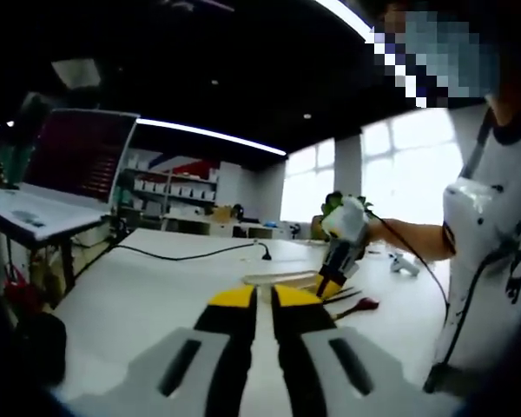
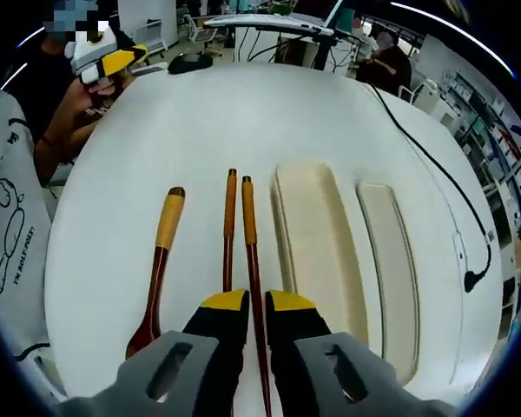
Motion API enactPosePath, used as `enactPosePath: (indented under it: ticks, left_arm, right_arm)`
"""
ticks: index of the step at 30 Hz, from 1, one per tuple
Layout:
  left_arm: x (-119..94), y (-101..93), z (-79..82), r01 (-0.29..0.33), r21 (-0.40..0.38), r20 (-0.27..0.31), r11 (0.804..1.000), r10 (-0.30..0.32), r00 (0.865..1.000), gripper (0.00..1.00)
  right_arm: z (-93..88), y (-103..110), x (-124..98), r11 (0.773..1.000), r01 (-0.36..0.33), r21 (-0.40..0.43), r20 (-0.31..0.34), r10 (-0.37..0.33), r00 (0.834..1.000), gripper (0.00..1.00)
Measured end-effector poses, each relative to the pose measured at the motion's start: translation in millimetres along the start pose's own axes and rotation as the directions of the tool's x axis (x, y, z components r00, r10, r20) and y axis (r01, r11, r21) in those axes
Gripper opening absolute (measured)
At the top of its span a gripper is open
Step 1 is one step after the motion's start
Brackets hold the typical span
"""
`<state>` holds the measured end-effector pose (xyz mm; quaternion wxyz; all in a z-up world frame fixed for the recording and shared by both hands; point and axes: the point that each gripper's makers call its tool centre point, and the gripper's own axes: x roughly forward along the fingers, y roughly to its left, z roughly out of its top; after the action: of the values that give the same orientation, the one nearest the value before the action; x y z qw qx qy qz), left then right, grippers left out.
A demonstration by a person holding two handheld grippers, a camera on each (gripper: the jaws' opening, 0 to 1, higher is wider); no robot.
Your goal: Arrange the utensils inside the cutlery case until each visible utensil rests in its matching compartment.
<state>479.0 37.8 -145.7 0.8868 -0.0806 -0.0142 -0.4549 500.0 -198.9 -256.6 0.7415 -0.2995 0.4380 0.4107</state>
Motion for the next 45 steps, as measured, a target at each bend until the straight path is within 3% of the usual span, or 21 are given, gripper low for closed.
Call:
enactPosePath:
  ticks: [5, 9, 15, 22, 26, 35, 45]
  left_arm:
    - [5.1, -0.9, -4.4, 0.004, -0.002, -0.009, 1.0, -0.004, 1.0, 0.07]
    - [8.6, -5.4, -4.9, 0.016, -0.006, -0.005, 1.0, -0.016, 1.0, 0.07]
    - [7.3, -6.7, -6.3, 0.012, -0.004, -0.013, 1.0, -0.012, 1.0, 0.07]
    - [4.3, -9.3, -0.3, 0.001, -0.011, 0.008, 1.0, -0.001, 1.0, 0.07]
    - [3.8, -15.4, 5.4, 0.03, -0.045, 0.042, 0.999, -0.028, 0.999, 0.07]
    - [10.5, -23.9, 5.2, 0.031, -0.028, 0.034, 0.999, -0.03, 0.999, 0.07]
    - [4.9, -28.1, 9.9, 0.029, -0.009, 0.032, 1.0, -0.028, 0.999, 0.07]
  right_arm:
    - [0.4, 1.6, 1.2, 0.996, -0.008, -0.088, -0.083, 0.001, 0.997, 0.04]
    - [1.0, 2.8, 2.6, 0.997, -0.027, -0.075, -0.112, 0.018, 0.994, 0.04]
    - [-0.8, 4.5, 1.6, 0.997, -0.028, -0.068, -0.07, 0.023, 0.997, 0.03]
    - [-0.8, 4.7, -0.9, 0.998, -0.007, -0.066, -0.083, 0.002, 0.997, 0.02]
    - [1.0, 1.3, -10.1, 0.998, 0.015, -0.057, -0.062, -0.018, 0.998, 0.02]
    - [1.1, 7.3, -34.4, 0.999, 0.037, -0.035, -0.021, -0.038, 0.999, 0.02]
    - [15.4, -10.9, -57.0, 0.993, 0.102, -0.059, 0.016, -0.101, 0.995, 0.02]
